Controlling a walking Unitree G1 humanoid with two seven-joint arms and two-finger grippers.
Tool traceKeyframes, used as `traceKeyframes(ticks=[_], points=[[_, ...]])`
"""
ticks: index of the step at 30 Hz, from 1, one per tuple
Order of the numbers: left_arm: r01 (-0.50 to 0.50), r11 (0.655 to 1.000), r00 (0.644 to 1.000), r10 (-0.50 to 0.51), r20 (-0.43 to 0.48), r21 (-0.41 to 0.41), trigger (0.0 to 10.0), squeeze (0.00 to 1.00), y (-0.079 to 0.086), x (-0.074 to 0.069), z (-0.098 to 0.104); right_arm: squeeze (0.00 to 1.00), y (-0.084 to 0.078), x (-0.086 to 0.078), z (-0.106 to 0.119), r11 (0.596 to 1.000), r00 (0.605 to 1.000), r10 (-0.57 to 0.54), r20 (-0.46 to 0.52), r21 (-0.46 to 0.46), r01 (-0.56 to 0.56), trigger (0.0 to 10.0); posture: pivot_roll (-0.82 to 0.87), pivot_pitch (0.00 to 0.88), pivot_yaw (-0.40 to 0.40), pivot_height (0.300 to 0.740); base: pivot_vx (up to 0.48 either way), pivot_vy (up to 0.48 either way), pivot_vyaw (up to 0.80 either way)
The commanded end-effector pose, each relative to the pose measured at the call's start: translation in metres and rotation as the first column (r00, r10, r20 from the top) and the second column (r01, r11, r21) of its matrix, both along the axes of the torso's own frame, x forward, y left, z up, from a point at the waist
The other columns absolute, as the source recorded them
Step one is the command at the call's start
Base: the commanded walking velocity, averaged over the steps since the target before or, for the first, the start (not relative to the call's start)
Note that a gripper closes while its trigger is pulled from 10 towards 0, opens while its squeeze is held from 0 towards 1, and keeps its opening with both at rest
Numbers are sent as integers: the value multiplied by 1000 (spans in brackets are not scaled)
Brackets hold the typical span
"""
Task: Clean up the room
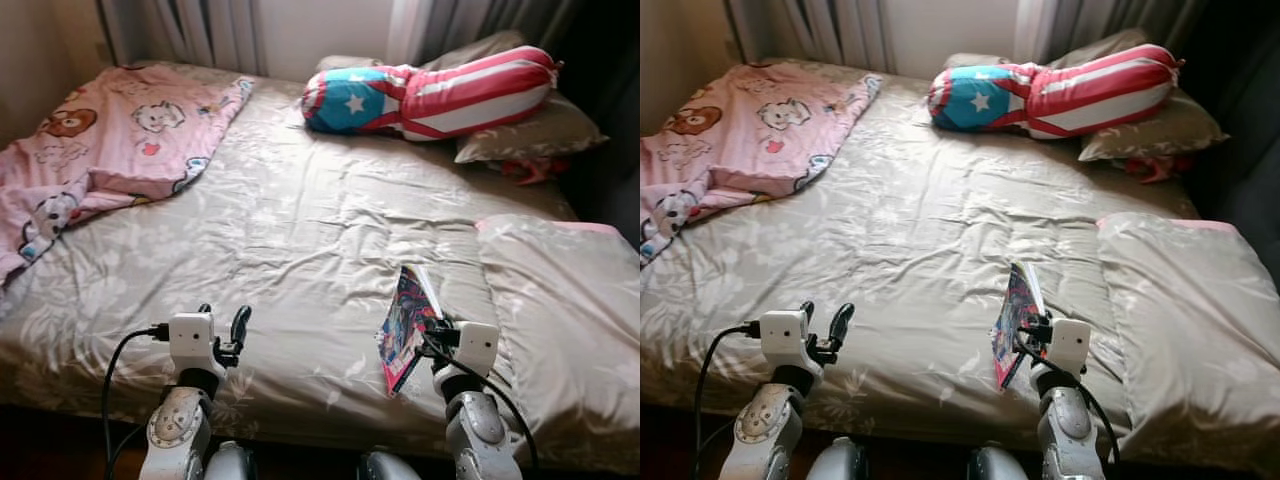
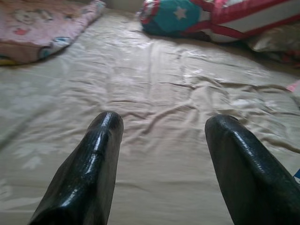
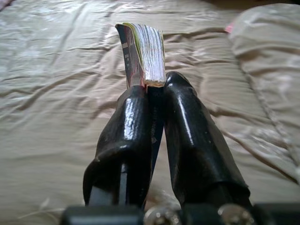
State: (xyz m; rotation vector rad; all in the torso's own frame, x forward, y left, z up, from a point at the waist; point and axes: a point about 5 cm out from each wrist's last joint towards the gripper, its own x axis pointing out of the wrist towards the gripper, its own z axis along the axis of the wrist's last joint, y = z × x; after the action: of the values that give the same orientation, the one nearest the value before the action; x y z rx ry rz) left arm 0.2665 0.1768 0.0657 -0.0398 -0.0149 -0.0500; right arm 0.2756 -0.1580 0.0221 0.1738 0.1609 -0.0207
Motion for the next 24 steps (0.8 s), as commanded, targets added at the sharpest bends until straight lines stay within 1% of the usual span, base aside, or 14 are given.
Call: traceKeyframes(ticks=[1, 13, 15, 16, 20, 24], points=[[19, 1000, 1000, -19, 3, -3, 10000, 0, -6, 0, 2, 0, -6, 4, 11, 1000, 998, -19, 64, -5, 19, 10000, 19, 97, -104, 655, 0, 0, 0], [14, 1000, 1000, -14, 2, -11, 10000, 0, -7, -1, 2, 0, -2, 4, 18, 1000, 992, -2, 123, 17, 0, 10000, 19, 97, -104, 655, 0, 0, 0], [11, 1000, 1000, -11, 3, -12, 10000, 0, -6, -1, 2, 0, -2, 5, 20, 1000, 991, 2, 132, 11, -4, 10000, 19, 100, -104, 655, 0, 0, 0], [10, 1000, 1000, -10, 4, -13, 10000, 0, -6, -1, 3, 0, -3, 5, 22, 1000, 989, -1, 146, -13, 2, 10000, 18, 101, -103, 655, 0, 0, 0], [9, 1000, 1000, -9, 3, -13, 10000, 0, -6, 0, 2, 0, -4, 6, 23, 1000, 988, -6, 156, -10, 7, 10000, 17, 102, -104, 655, 0, 0, 0], [7, 1000, 1000, -7, 3, -13, 10000, 0, -6, 0, 2, 0, -4, 6, 24, 1000, 987, 1, 162, -16, 2, 10000, 17, 103, -105, 655, 250, 0, 0]])
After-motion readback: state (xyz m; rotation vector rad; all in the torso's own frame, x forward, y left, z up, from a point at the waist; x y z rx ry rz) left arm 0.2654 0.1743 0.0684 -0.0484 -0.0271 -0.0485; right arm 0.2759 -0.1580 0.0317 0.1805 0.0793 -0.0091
